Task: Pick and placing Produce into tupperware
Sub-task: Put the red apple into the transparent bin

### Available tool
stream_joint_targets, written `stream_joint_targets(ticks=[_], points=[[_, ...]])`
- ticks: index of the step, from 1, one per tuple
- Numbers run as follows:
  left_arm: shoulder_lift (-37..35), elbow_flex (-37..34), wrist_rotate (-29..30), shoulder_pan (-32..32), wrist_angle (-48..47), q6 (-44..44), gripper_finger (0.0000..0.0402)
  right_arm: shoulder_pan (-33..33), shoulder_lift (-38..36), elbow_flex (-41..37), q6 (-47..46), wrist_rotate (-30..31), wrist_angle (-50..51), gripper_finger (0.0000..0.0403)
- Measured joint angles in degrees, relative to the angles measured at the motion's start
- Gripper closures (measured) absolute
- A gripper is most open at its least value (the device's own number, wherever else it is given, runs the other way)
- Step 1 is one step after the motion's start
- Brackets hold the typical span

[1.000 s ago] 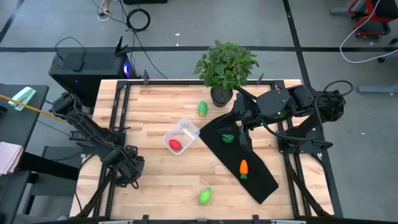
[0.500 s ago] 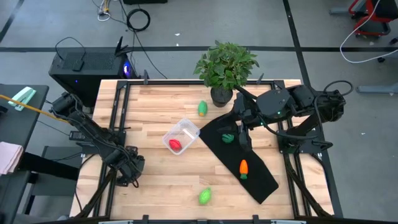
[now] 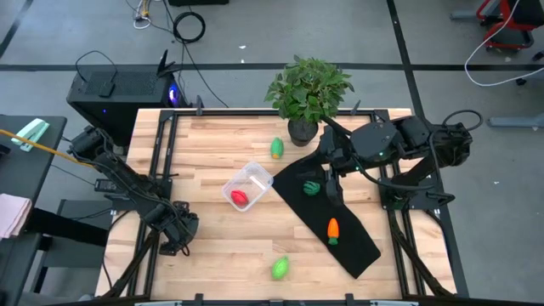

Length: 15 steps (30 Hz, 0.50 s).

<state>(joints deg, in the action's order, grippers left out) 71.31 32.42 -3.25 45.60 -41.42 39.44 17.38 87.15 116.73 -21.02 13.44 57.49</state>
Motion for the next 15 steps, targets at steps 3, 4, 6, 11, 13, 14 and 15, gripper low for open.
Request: stream_joint_targets(ticks=[3, 4, 6, 11, 13, 14, 15], points=[[0.00, 0.00, -0.04, 0.00, -0.06, -0.02, 0.0007, -0.15, 0.00, 0.00, 0.00, 0.04, 0.00, 0.0243], [0.00, 0.00, -0.04, 0.00, -0.10, -0.02, 0.0011, -0.15, 0.00, 0.00, 0.00, 0.04, 0.00, 0.0243], [0.00, 0.00, -0.11, 0.00, -0.12, -0.02, 0.0024, -0.11, 0.00, 0.00, 0.00, 0.02, 0.00, 0.0243], [0.00, 0.00, -0.11, 0.00, -0.19, -0.02, 0.0065, -0.14, 0.00, 0.00, 0.00, 0.02, 0.00, 0.0243], [0.00, 0.02, -0.11, 0.00, -0.17, -0.04, 0.0081, -0.13, 0.00, 0.00, 0.04, 0.02, 0.00, 0.0243], [0.00, 0.01, -0.11, 0.00, -0.17, -0.02, 0.0088, -0.11, 0.00, 0.00, 0.15, -0.01, 0.00, 0.0243], [0.00, 0.02, -0.11, 0.00, -0.15, -0.04, 0.0095, -0.11, 0.00, 0.00, 0.15, 0.02, 0.00, 0.0243]])
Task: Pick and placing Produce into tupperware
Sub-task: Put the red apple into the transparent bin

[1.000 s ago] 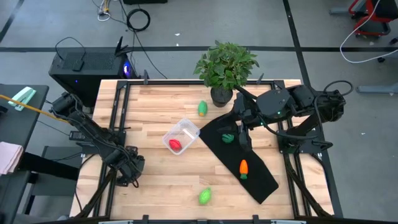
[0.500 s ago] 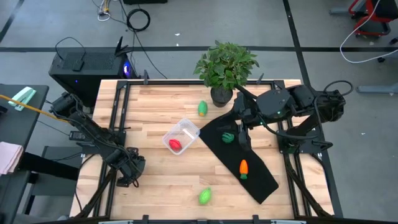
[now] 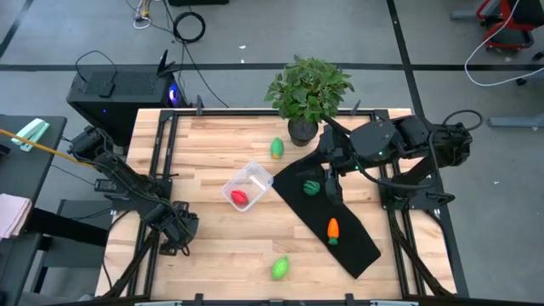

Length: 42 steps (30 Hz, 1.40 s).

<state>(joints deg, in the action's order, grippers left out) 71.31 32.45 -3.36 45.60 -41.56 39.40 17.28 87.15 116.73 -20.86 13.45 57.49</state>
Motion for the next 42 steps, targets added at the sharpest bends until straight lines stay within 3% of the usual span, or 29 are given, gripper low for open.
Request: stream_joint_targets(ticks=[5, 23, 30, 42], points=[[-0.04, 0.04, -0.01, 0.00, 0.07, 0.02, 0.0111, -0.02, 0.00, 0.00, 0.00, 0.00, 0.00, 0.0243], [0.00, 3.01, -2.06, -3.96, -3.78, -1.84, 0.0107, -0.02, 0.00, 0.00, 0.04, -0.02, 0.00, 0.0243], [0.00, 8.08, -1.58, -8.41, -5.40, -6.64, 0.0107, -0.02, 0.00, 0.00, 0.48, -0.02, 0.00, 0.0243], [0.00, 16.77, 6.15, -21.24, -6.56, -15.95, 0.0107, 0.00, 0.00, 0.00, 1.10, -0.04, 0.00, 0.0243]])
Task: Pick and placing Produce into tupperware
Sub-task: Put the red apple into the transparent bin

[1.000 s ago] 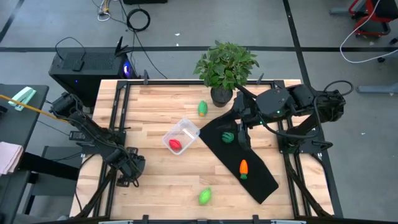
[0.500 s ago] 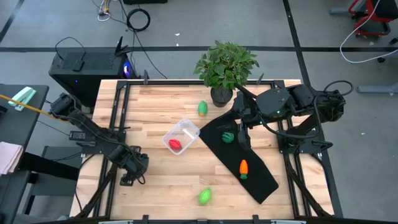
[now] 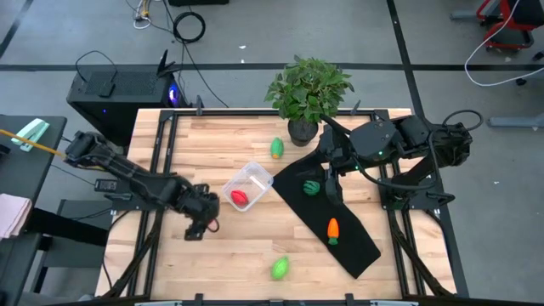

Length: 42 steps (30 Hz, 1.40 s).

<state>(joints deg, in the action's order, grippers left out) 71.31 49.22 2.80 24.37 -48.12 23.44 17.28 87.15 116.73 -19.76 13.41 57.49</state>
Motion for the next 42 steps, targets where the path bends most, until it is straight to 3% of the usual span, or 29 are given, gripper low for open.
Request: stream_joint_targets(ticks=[7, 18, 32, 42], points=[[-0.02, 2.33, 2.44, -8.95, 6.16, -5.86, 0.0108, 0.07, 0.00, 0.00, 0.04, 0.00, 0.02, 0.0243], [0.96, 2.26, 3.62, -19.08, 19.11, -7.67, 0.0108, 0.17, 0.00, 0.00, 0.07, -0.02, 0.02, 0.0243], [11.64, 2.13, 3.62, -21.97, 26.19, -11.60, 0.0107, 0.17, 0.02, 0.00, 0.26, -0.02, -0.36, 0.0243], [17.67, 2.12, 3.64, -22.81, 27.66, -20.76, 0.0107, 0.17, 0.02, 0.00, 0.33, -0.02, -0.41, 0.0243]])
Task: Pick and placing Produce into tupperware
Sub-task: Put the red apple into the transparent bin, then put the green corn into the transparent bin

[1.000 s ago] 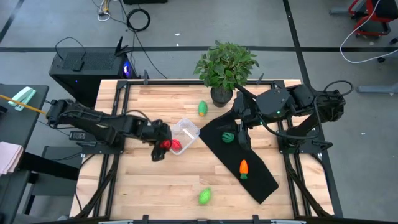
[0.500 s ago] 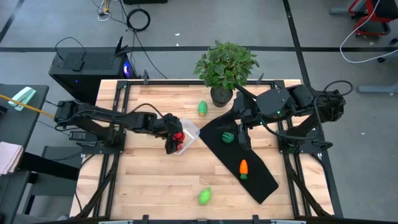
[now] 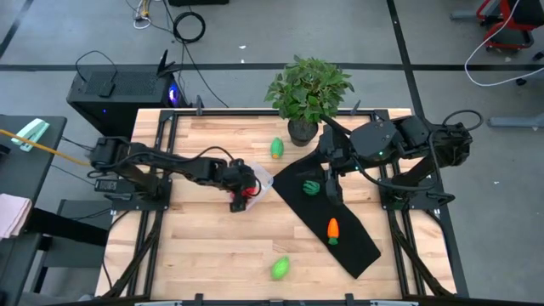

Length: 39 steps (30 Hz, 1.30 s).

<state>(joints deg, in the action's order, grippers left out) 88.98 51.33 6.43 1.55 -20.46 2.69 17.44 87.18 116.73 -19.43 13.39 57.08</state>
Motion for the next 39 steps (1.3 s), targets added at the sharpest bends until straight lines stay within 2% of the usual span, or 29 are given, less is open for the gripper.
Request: stream_joint_targets(ticks=[13, 23, 27, 39], points=[[2.17, 0.02, -0.01, -1.51, 1.66, -0.10, 0.0100, 0.01, 0.00, 0.00, -0.29, 0.00, 0.02, 0.0243], [2.15, 0.02, -0.02, -1.35, 1.92, 0.70, 0.0037, 0.01, 0.00, 0.00, -0.05, 0.00, 0.06, 0.0243], [2.13, 0.57, -0.02, -1.34, 1.39, 0.80, 0.0025, 0.01, 0.00, 0.00, -0.03, 0.00, 0.06, 0.0243], [2.11, 16.22, 2.18, -1.34, -2.09, -3.29, 0.0031, 0.01, 0.00, 0.00, 0.08, -0.42, 0.11, 0.0243]])
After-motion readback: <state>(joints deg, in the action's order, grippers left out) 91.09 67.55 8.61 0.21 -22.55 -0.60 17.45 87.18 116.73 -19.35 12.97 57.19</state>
